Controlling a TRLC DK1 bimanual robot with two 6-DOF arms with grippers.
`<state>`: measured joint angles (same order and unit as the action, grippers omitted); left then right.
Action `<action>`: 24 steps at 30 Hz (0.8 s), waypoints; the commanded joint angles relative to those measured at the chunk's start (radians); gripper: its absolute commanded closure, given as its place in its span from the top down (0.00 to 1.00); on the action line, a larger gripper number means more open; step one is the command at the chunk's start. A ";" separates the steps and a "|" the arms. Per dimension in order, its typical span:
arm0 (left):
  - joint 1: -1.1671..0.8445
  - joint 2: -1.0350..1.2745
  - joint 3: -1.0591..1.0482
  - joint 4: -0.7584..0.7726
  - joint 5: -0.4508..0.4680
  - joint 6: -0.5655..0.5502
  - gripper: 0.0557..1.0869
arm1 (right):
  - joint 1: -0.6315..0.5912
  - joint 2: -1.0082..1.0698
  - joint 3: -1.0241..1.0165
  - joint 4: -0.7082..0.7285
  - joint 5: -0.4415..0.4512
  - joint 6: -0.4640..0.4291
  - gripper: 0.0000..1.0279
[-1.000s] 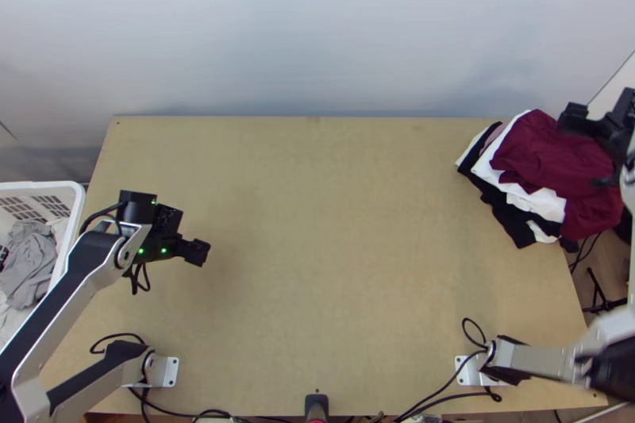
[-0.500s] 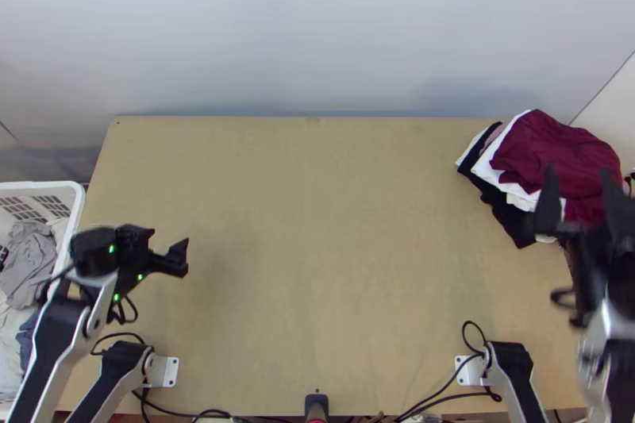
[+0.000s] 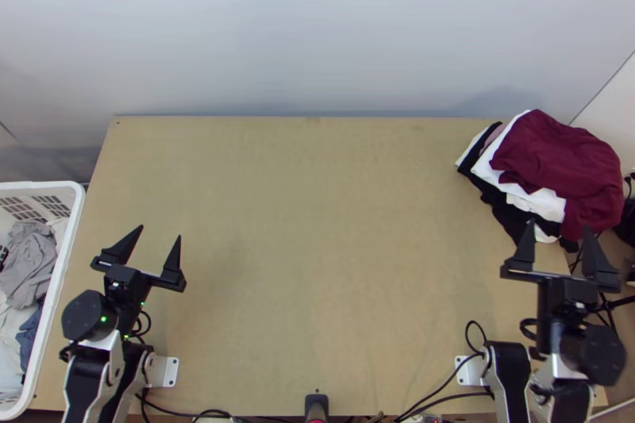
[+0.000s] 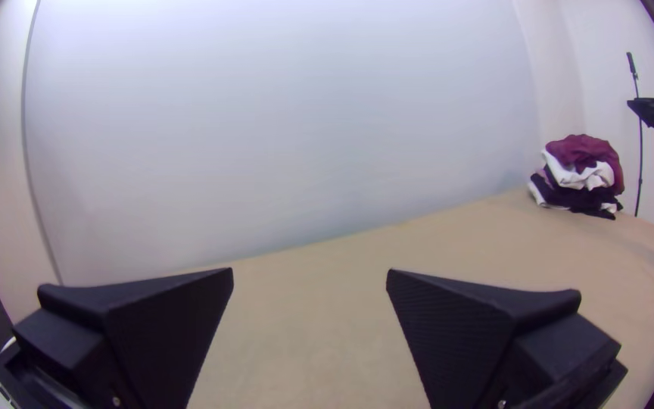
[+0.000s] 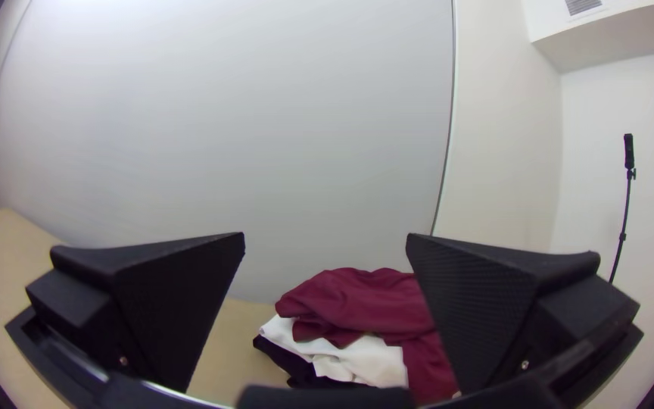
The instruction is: Fold the t-shirt
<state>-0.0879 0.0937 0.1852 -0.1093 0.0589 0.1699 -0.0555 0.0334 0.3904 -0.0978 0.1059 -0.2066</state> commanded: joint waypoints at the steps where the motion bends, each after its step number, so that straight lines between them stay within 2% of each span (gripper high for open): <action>1: 0.074 -0.097 -0.138 0.112 0.001 0.017 0.96 | 0.013 -0.040 -0.231 0.242 0.005 -0.024 0.96; 5: 0.071 -0.097 -0.151 0.106 0.001 0.020 0.96 | 0.085 -0.040 -0.326 0.280 0.008 0.053 0.96; 10: 0.060 -0.094 -0.159 0.079 -0.010 0.031 0.96 | 0.013 -0.040 -0.389 0.244 0.020 0.190 0.96; 13: 0.085 -0.094 -0.159 0.077 -0.013 0.046 0.96 | 0.011 -0.040 -0.389 0.237 0.021 0.210 0.96; 18: 0.089 -0.092 -0.159 0.077 -0.013 0.029 0.96 | 0.020 -0.040 -0.387 0.132 0.021 0.210 0.96; 22: 0.089 -0.092 -0.159 0.077 -0.013 0.029 0.96 | 0.006 -0.036 -0.386 0.119 0.021 0.092 0.96; 24: 0.089 -0.092 -0.159 0.077 -0.013 0.003 0.96 | 0.008 -0.036 -0.386 0.119 0.020 0.081 0.96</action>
<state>-0.0040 0.0017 0.0307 -0.0223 0.0437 0.2016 -0.0406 -0.0040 0.0135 0.0532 0.1272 -0.0574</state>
